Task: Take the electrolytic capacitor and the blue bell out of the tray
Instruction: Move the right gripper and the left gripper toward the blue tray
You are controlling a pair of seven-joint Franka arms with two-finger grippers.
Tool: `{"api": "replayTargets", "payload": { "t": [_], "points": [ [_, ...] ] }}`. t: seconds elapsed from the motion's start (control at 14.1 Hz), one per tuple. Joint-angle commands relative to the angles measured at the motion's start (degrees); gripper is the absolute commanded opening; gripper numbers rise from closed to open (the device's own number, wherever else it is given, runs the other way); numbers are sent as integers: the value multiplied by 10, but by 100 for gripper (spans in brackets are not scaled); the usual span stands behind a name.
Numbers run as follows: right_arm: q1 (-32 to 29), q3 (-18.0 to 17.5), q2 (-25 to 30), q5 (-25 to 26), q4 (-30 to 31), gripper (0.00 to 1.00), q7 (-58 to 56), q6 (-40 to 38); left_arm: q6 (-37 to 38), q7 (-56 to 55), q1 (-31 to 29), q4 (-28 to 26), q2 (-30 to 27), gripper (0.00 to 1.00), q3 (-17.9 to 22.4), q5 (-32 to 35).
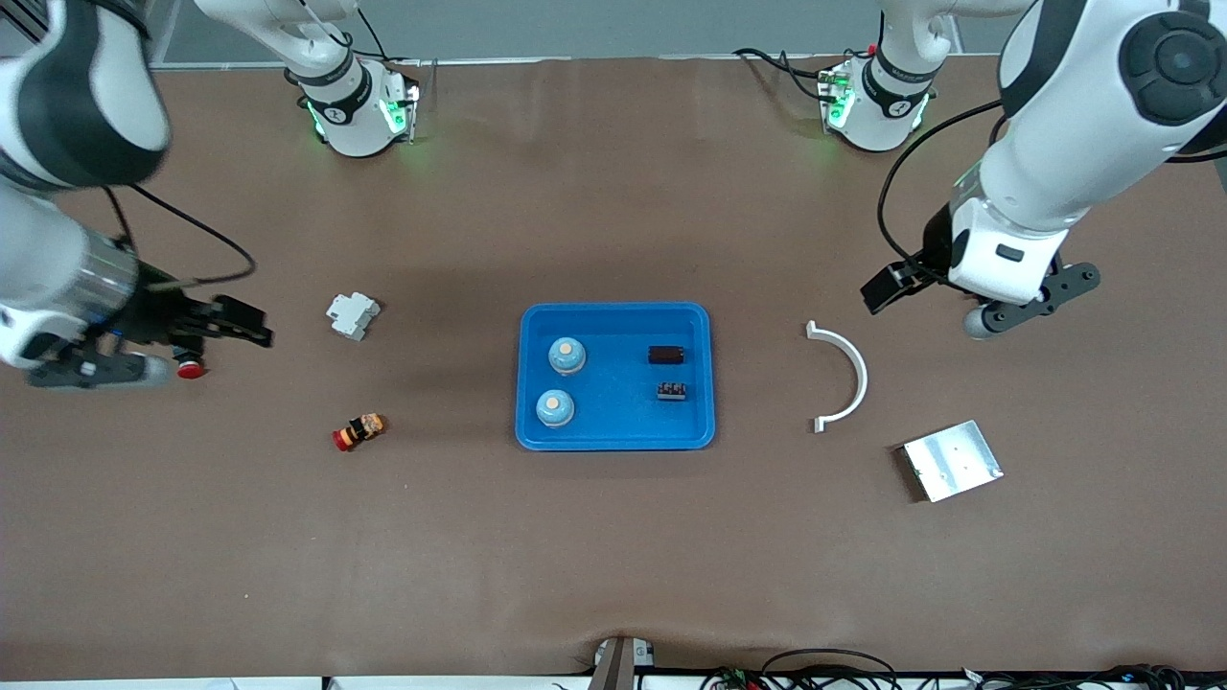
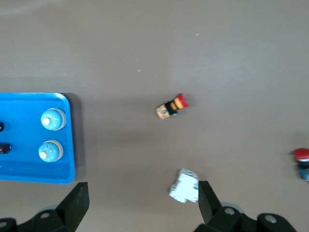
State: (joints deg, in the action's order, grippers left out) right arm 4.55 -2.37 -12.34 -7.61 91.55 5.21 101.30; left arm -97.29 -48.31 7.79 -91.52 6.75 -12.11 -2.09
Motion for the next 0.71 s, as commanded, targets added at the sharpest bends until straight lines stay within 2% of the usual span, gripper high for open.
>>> {"api": "replayTargets", "payload": {
  "t": [0.0, 0.14, 0.42, 0.64],
  "points": [
    [62, 6, -36, 8, -1, 100, 68, 6, 3, -127, 0, -3, 10, 100, -21, -9],
    [88, 4, -64, 11, -6, 100, 152, 8, -3, -176, 0, -2, 16, 100, -38, -9],
    [178, 2, -112, 15, -6, 100, 289, 68, 1, -262, 1, -11, 20, 100, -51, -9],
    [191, -34, -157, 15, -8, 100, 328, 119, -21, -344, 34, -10, 44, 100, -55, -7]
  ]
}}
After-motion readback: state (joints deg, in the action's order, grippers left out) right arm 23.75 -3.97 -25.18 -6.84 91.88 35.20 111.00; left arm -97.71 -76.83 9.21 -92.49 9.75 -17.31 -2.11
